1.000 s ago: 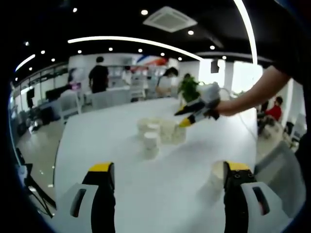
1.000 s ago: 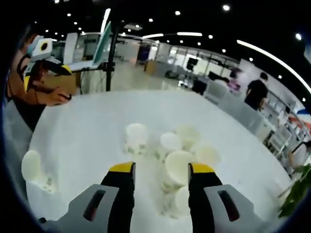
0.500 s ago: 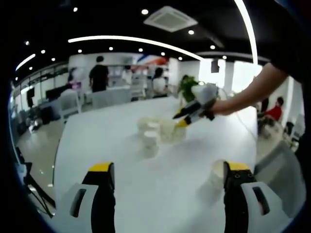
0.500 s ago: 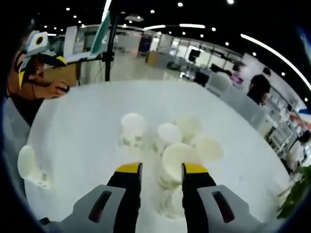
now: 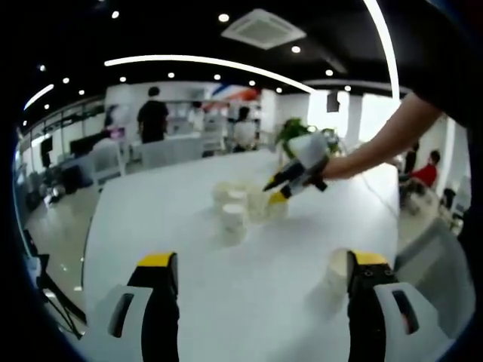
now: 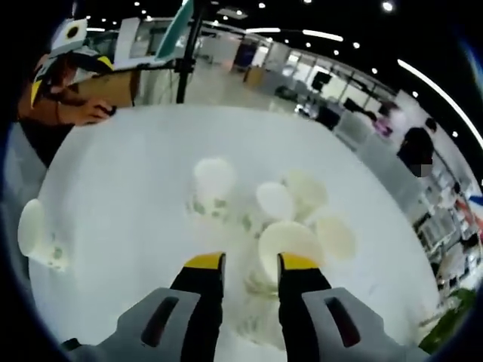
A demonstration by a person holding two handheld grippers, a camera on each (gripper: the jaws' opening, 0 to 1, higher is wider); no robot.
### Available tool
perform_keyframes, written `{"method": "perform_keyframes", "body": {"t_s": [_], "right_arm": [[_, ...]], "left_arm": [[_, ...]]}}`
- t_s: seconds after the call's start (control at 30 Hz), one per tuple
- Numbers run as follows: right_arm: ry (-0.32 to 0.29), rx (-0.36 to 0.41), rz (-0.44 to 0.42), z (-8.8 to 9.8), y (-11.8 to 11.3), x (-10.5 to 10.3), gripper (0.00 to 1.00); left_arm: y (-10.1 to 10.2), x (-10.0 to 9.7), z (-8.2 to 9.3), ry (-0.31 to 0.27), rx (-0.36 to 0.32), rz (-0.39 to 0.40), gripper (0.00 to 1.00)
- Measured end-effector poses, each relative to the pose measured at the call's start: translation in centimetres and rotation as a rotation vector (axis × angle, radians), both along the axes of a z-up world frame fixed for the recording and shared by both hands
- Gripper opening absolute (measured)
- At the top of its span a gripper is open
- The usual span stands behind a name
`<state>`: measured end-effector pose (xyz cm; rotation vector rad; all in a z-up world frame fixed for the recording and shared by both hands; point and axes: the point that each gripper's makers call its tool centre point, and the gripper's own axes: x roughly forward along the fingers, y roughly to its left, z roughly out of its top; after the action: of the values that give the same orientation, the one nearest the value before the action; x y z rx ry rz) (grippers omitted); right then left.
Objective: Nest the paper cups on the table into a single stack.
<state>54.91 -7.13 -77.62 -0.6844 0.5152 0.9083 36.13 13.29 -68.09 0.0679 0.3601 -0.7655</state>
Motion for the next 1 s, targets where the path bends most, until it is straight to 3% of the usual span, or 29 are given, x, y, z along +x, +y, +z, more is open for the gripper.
{"method": "perform_keyframes", "body": {"t_s": [0.23,0.53,0.73,1.0], "right_arm": [[0.015,-0.019,0.026,-0.6,0.0,0.0,0.15],[0.034,-0.033,0.045,-1.3,0.1,-0.2,0.10],[0.036,-0.060,0.080,-1.8,0.0,-0.4,0.00],[0.014,-0.082,0.100,-1.5,0.1,-0.6,0.00]], "left_arm": [[0.1,-0.1,0.2,0.001,0.000,0.007,0.92],[0.4,-0.2,-0.1,0.002,-0.001,0.014,0.92],[0.3,-0.3,-0.2,0.004,-0.002,0.015,0.92],[0.4,-0.3,0.0,0.000,0.000,0.019,0.92]]}}
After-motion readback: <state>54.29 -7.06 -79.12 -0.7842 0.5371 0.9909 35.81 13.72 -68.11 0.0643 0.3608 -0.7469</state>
